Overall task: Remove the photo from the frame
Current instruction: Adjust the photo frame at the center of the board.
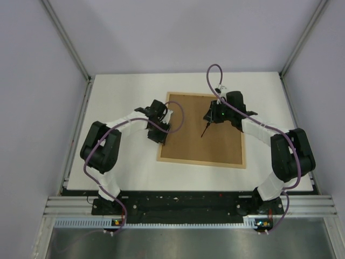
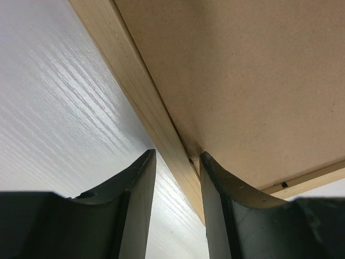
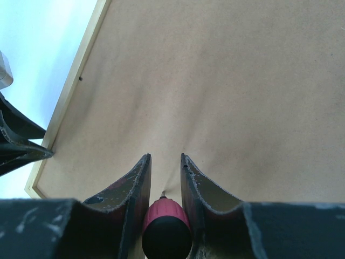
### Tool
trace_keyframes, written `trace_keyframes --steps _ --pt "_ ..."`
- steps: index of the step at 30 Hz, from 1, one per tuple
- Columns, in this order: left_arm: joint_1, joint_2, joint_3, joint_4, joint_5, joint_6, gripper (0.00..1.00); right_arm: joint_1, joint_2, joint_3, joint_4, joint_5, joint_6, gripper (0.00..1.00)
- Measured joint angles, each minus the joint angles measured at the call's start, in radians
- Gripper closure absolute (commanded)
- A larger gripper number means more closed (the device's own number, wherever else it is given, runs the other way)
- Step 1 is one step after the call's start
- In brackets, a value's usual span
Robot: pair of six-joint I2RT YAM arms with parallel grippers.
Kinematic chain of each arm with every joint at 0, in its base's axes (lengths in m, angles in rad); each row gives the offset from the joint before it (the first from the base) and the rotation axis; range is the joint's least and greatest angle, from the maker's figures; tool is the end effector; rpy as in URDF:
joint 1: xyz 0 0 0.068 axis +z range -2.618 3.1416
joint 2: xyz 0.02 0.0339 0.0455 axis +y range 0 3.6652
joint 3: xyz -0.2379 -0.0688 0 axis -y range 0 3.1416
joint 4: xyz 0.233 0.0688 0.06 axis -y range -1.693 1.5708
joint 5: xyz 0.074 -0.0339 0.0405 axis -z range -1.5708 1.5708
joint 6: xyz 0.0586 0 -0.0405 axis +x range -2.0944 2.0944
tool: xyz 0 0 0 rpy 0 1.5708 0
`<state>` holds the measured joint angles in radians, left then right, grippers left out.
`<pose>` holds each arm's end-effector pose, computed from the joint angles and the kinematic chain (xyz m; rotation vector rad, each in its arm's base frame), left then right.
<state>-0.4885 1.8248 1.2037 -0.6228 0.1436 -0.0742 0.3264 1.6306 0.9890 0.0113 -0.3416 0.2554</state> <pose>0.3021 -0.1700 0.1320 0.6191 2.7814 -0.3273 0.3358 0.1344 0.1834 -0.2756 2.2304 0.6963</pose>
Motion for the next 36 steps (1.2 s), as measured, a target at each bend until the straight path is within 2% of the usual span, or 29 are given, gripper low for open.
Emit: trace_keyframes --steps 7,13,16,17,19,27,36 --pt "-0.011 0.000 0.001 -0.007 -0.008 0.006 0.62 0.000 0.000 0.000 0.000 0.000 0.000 1.00" --pt "-0.011 0.000 0.001 -0.011 -0.019 0.010 0.80 0.000 0.000 0.000 0.000 0.000 0.000 1.00" --pt "-0.011 0.000 0.001 -0.011 -0.025 -0.005 0.83 0.000 0.000 0.000 0.000 0.000 0.000 1.00" --pt "-0.011 0.000 0.002 -0.011 -0.027 -0.007 0.87 0.000 0.000 0.000 0.000 0.000 0.000 1.00" --pt "-0.011 0.000 0.003 -0.013 -0.029 -0.012 1.00 0.000 0.000 0.000 0.000 0.000 0.000 1.00" --pt "0.013 -0.018 -0.024 0.014 0.003 -0.048 1.00 0.000 0.000 0.000 0.000 -0.001 0.000 1.00" --pt "0.193 -0.106 -0.162 0.153 0.213 -0.140 1.00 0.011 0.000 0.000 -0.004 -0.030 0.015 1.00"
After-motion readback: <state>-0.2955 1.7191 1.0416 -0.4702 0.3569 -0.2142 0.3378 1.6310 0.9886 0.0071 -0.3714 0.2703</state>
